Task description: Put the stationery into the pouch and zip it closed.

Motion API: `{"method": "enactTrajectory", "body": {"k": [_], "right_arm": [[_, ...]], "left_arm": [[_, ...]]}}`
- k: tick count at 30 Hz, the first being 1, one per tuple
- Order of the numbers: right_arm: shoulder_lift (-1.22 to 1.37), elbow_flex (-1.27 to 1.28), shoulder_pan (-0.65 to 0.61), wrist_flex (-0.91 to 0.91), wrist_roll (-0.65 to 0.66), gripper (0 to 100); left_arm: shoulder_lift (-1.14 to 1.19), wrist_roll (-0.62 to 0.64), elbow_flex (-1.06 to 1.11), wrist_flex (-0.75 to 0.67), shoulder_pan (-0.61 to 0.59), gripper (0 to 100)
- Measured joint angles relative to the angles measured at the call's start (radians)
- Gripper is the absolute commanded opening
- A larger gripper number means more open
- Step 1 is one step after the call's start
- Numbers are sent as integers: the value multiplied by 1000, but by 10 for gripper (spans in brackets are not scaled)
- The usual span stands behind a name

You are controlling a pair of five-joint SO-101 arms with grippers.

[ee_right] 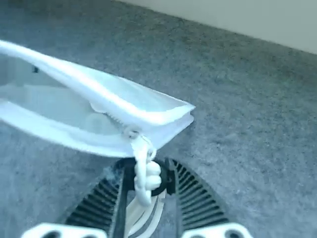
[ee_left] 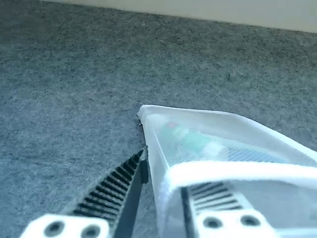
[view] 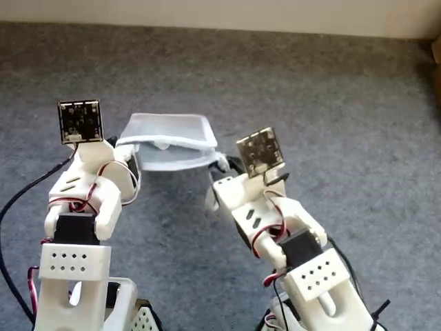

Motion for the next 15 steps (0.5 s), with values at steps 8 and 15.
{"method": "enactTrajectory", "body": {"k": [8,15], "right_arm": [[-28,0,-89,175,12,5],[-152,0,-94,298,12,5]], "left_arm": [[0,-60,-49,0,69,193],[0,-94,-54,-126,264,192]]}}
